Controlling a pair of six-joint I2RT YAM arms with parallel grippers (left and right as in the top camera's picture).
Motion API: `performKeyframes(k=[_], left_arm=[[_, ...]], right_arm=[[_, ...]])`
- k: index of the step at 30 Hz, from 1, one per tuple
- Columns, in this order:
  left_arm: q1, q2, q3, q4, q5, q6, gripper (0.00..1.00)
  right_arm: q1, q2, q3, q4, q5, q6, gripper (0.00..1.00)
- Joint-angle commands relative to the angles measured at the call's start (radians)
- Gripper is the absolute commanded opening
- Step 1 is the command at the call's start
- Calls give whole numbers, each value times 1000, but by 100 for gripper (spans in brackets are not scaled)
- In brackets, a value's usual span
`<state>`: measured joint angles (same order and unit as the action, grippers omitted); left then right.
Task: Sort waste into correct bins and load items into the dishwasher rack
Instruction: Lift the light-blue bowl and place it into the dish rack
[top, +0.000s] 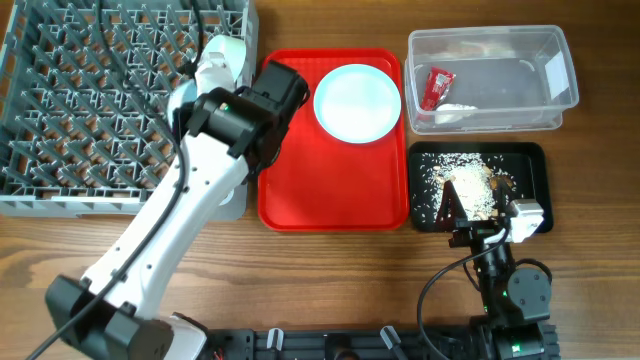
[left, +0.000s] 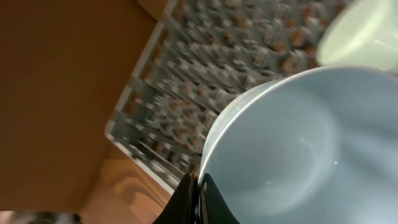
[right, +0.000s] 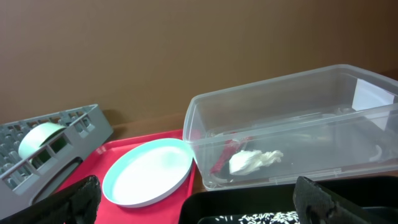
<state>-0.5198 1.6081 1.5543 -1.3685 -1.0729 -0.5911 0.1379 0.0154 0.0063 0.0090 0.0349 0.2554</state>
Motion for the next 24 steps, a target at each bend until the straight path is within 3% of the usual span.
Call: performKeyframes(k=[1, 14, 24], left_arm=[[33, 70, -54, 0, -295, -75, 4], [107, 292, -130, 145, -339, -71, 4], [143, 338, -130, 180, -338, -67, 4]], right_arm=[[-7, -11, -1, 5, 17, -17, 100], [-7, -11, -1, 5, 17, -16, 100], [-7, -11, -1, 5, 17, -16, 100]])
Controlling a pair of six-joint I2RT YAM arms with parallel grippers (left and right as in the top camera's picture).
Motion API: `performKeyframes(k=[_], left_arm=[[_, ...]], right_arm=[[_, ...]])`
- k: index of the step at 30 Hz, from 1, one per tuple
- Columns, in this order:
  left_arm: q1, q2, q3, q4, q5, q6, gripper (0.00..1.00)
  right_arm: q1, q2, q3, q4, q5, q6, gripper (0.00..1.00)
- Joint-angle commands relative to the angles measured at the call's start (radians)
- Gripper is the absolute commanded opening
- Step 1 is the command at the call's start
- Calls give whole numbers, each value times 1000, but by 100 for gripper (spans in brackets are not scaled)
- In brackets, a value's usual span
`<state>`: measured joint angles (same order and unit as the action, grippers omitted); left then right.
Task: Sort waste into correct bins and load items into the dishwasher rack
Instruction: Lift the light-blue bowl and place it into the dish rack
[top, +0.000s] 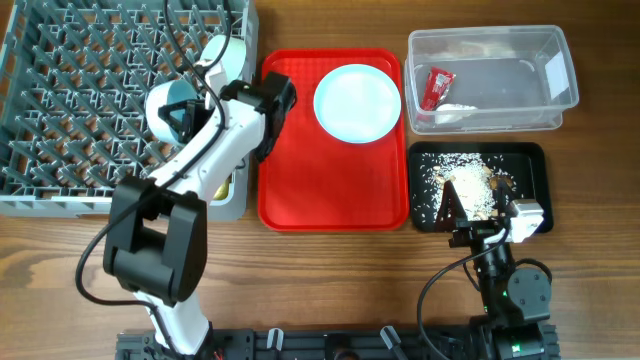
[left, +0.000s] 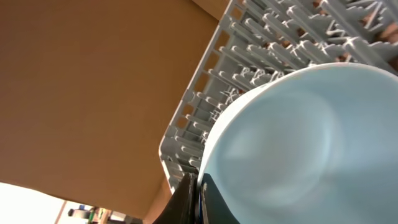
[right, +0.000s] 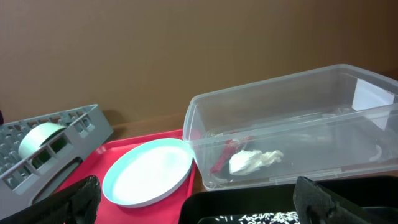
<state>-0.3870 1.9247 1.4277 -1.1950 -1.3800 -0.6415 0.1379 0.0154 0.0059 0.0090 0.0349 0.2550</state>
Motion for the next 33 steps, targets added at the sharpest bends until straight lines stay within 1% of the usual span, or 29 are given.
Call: performKeyframes(k=[1, 7, 12, 14, 19, 22, 24, 26, 28, 29, 30, 32, 33], left_arm=[[5, 21, -3, 6, -31, -17, 4], [-73, 21, -3, 6, -31, -17, 11], [-136, 21, -3, -3, 6, -17, 18], [-145, 21, -3, -6, 23, -17, 24], [-148, 21, -3, -5, 66, -17, 30], [-148, 21, -3, -10, 65, -17, 41], [-148, 20, -3, -38, 66, -17, 45], [-148, 13, -2, -70, 67, -21, 45], [-148, -5, -2, -97, 79, -73, 47], [-141, -35, 3, -122, 118, -155, 52], [-134, -58, 10, -134, 156, -206, 54], [-107, -119, 23, -136, 261, -293, 67], [-88, -155, 31, -130, 320, -321, 76]], right_arm=[[-7, -11, -1, 5, 17, -16, 100], [-7, -11, -1, 5, 17, -16, 100], [-7, -11, -1, 5, 17, -16, 100], [-7, -11, -1, 5, 17, -16, 100], [-7, -11, -1, 5, 17, -16, 100], [-7, -11, -1, 5, 17, -16, 100], [-7, -11, -1, 5, 17, -16, 100], [-7, -11, -1, 5, 17, -16, 100], [-7, -11, -1, 5, 17, -16, 100], [-7, -11, -1, 5, 17, -16, 100], [-7, -11, -1, 5, 17, -16, 100], [-7, -11, -1, 5, 17, -16, 100], [-7, -11, -1, 5, 17, -16, 100]])
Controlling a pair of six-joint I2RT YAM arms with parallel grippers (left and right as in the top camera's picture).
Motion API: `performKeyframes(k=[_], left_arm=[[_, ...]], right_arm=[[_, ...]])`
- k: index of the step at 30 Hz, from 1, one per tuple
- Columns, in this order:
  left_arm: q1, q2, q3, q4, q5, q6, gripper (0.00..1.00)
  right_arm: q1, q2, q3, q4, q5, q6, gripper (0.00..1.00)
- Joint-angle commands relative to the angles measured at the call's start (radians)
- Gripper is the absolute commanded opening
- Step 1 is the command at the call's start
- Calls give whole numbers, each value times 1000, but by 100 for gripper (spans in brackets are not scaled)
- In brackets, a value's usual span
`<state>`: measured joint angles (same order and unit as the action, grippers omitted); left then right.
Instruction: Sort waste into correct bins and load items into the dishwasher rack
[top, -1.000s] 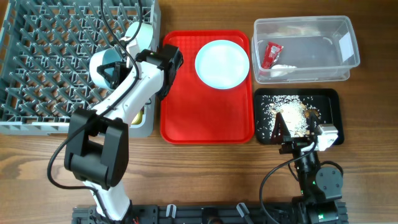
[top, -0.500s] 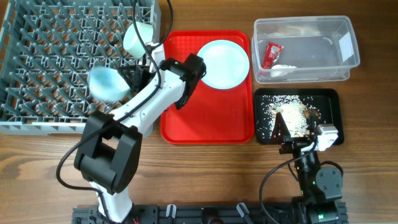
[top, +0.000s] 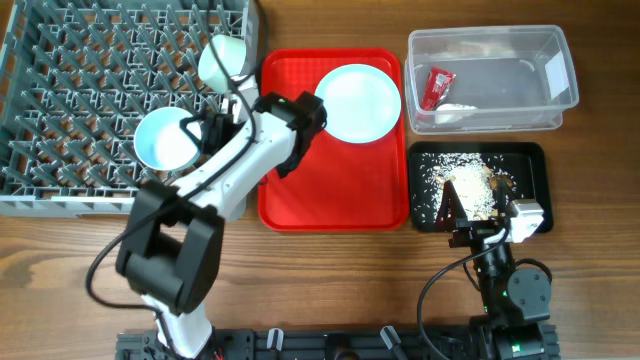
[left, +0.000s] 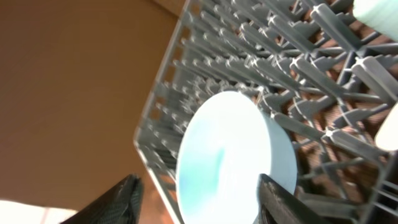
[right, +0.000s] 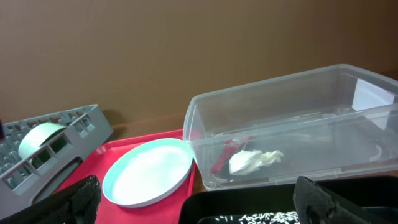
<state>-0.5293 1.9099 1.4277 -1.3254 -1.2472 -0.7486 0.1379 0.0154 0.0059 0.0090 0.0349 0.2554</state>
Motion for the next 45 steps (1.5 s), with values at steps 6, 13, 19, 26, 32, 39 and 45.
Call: performKeyframes(k=[6, 13, 19, 26, 32, 39, 45], left_arm=[[248, -377, 41, 154, 589, -116, 86], [661, -449, 40, 270, 1350, 387, 79], [863, -348, 40, 164, 1487, 635, 84], [881, -261, 36, 162, 1444, 649, 76], [893, -167, 30, 169, 1438, 632, 66], [925, -148, 31, 165, 1438, 631, 28], [930, -157, 106, 105, 1441, 586, 4]], right_arm=[[-7, -11, -1, 5, 17, -17, 100], [-7, -11, -1, 5, 17, -17, 100], [-7, -11, -1, 5, 17, -17, 100], [-7, -11, -1, 5, 17, -16, 100], [-7, -11, -1, 5, 17, -17, 100], [-7, -11, -1, 5, 17, -16, 100], [-7, -11, -1, 5, 17, -17, 100]])
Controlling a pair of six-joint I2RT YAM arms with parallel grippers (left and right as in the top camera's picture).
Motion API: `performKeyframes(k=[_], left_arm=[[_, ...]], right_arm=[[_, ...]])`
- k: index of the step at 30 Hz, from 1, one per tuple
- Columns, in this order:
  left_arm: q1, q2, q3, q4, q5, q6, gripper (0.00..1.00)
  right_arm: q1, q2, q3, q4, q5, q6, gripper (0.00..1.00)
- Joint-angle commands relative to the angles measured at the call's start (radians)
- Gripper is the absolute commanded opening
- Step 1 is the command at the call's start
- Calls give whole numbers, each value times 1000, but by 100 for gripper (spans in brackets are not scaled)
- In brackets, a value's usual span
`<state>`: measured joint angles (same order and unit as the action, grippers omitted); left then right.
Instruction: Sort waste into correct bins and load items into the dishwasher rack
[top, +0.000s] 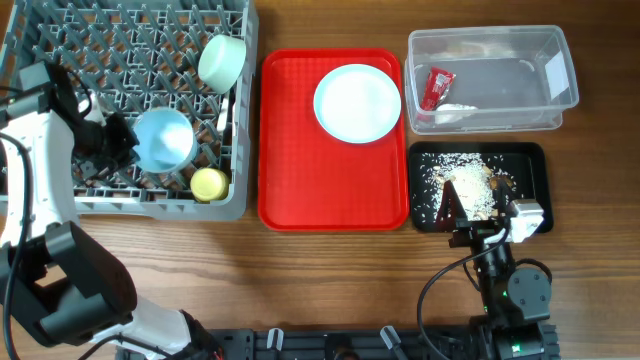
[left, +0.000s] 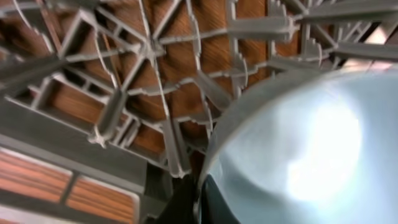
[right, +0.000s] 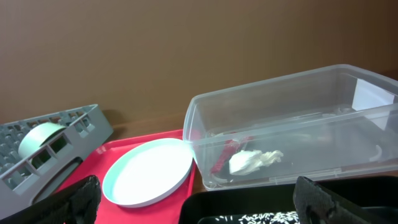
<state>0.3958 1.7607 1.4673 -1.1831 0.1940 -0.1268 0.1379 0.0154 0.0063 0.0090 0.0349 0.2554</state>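
Observation:
A pale blue bowl (top: 165, 138) sits in the grey dishwasher rack (top: 60, 190), filling the right of the left wrist view (left: 292, 137). My left gripper (top: 124, 141) reaches it from the rack's left side and is shut on its rim (left: 198, 200). A green bowl (top: 222, 60) lies on its side at the rack's far right. A white plate (top: 357, 103) rests on the red tray (top: 330, 190). My right gripper (right: 199, 208) stands open, with nothing in it, at the near edge of the black tray (top: 530, 165).
A small yellow cup (top: 209, 183) stands in the rack's near right corner. The clear bin (top: 560, 60) at the back right holds a red wrapper (top: 436, 86) and a crumpled white tissue (right: 252, 160). Rice is scattered in the black tray.
My left arm reached in from the tray side, its gripper open beside the bowl in the rack. Now it reaches from the rack's left, shut on the bowl's rim. The right arm is unchanged.
My left gripper held the blue bowl by its rim at the rack's right edge, then over the rack. Then it was open with the bowl resting in the rack. Now it is shut on the rim again, from the rack's left side. The right arm stayed still.

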Motion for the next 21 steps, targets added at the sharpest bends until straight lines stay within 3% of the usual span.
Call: performKeyframes(k=[1, 4, 8, 14, 21], left_arm=[[1, -8, 97, -58, -6, -51, 4], [-30, -8, 231, -136, -28, -71, 4], [-158, -8, 423, -227, -243, -110, 4], [-468, 10, 452, -283, -771, -312, 4], [-727, 125, 326, -402, -1308, -631, 4]], right_arm=[[-7, -11, -1, 5, 17, -16, 100], [-7, -11, -1, 5, 17, -16, 100], [-7, -11, -1, 5, 17, -17, 100], [-7, -11, -1, 5, 17, -16, 100], [-7, -11, -1, 5, 17, -17, 100]])
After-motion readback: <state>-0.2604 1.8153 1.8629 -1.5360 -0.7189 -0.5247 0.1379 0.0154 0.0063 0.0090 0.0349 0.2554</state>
